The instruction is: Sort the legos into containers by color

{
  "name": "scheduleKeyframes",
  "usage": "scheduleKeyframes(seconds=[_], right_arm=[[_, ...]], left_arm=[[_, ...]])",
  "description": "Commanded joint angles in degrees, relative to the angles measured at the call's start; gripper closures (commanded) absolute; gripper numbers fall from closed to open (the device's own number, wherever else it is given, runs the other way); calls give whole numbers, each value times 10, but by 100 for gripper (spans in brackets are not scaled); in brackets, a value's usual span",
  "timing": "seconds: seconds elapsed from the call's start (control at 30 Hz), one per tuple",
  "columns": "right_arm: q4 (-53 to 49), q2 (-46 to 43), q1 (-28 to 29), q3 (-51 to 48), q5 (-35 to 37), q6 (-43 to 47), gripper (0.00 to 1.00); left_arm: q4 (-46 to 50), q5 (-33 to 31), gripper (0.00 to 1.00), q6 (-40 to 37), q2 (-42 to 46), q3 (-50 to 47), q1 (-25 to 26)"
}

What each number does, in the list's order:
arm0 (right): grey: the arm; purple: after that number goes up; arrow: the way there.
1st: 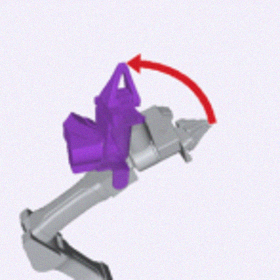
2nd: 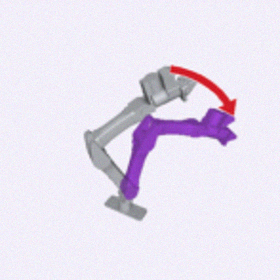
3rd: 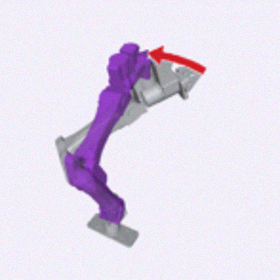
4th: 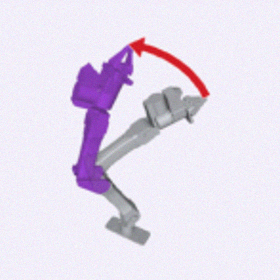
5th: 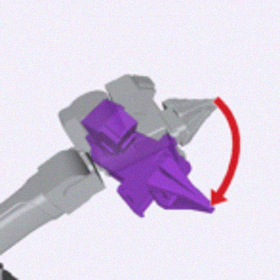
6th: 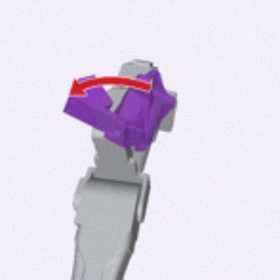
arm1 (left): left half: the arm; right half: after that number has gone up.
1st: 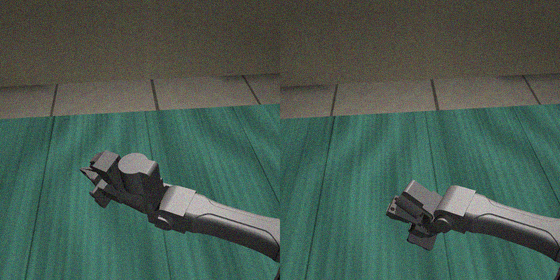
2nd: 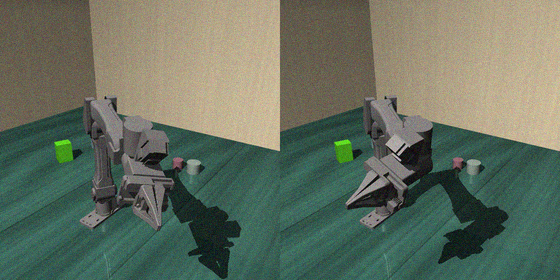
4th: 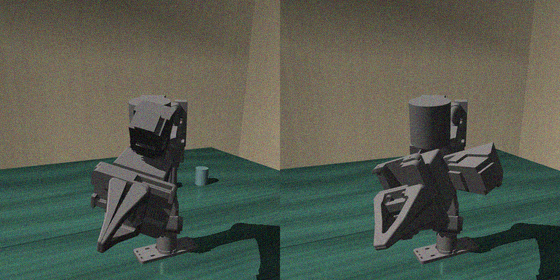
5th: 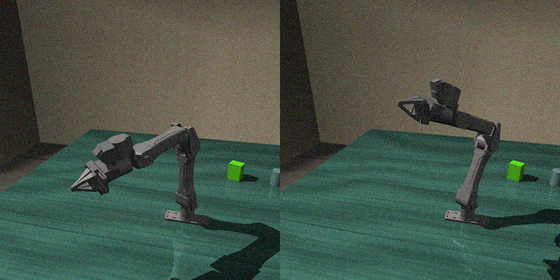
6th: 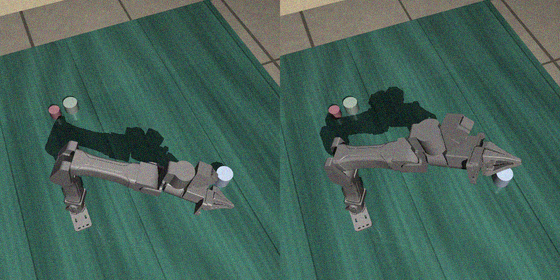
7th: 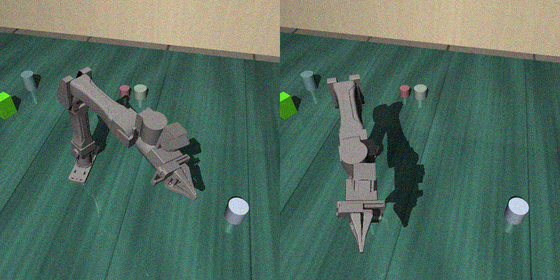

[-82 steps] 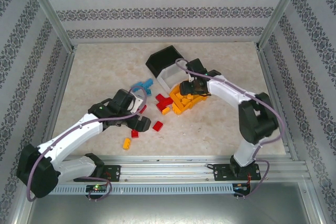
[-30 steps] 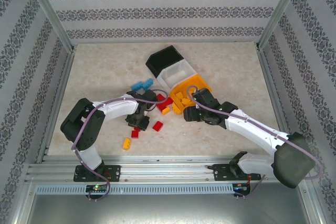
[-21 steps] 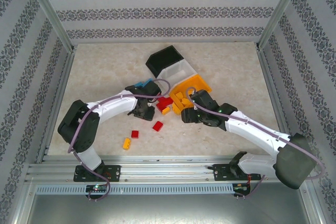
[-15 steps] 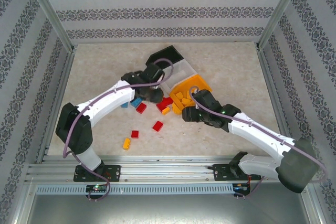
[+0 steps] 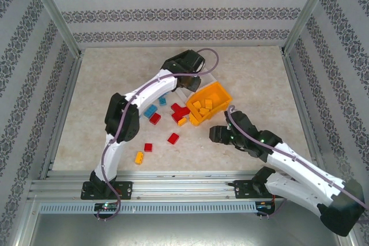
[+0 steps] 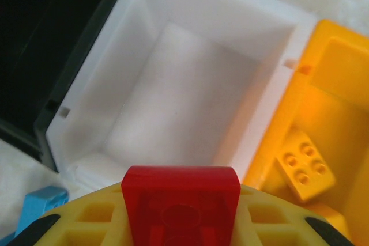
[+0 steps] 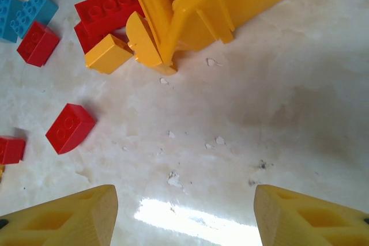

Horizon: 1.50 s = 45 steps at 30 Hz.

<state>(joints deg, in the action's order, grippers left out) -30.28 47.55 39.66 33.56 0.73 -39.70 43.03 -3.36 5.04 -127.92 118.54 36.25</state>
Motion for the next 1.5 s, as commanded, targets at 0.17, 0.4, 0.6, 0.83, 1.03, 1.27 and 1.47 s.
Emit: scheduleKeyframes(seconds=[0.17, 0.4, 0.6, 0.83, 1.03, 1.27, 1.47], right_arm=[[-45, -54, 7, -25, 24, -27, 36], [-27, -27, 8, -17, 16, -23, 35], [7, 26, 13, 0, -8, -18, 35], [32, 125, 58, 35, -25, -16, 33], [80, 242, 93, 86, -28, -8, 31], [51, 390, 150, 207, 11, -34, 20], [71, 429, 172, 223, 19, -54, 19]], left_arm=[[20, -19, 63, -25, -49, 74, -7], [39, -16, 52, -13, -27, 75, -7], [68, -18, 49, 19, 60, 16, -6], [65, -11, 44, 146, 323, -325, 6], [93, -8, 40, 223, 495, -546, 25], [76, 7, 37, 255, 551, -646, 25], [54, 34, 36, 265, 511, -681, 28]])
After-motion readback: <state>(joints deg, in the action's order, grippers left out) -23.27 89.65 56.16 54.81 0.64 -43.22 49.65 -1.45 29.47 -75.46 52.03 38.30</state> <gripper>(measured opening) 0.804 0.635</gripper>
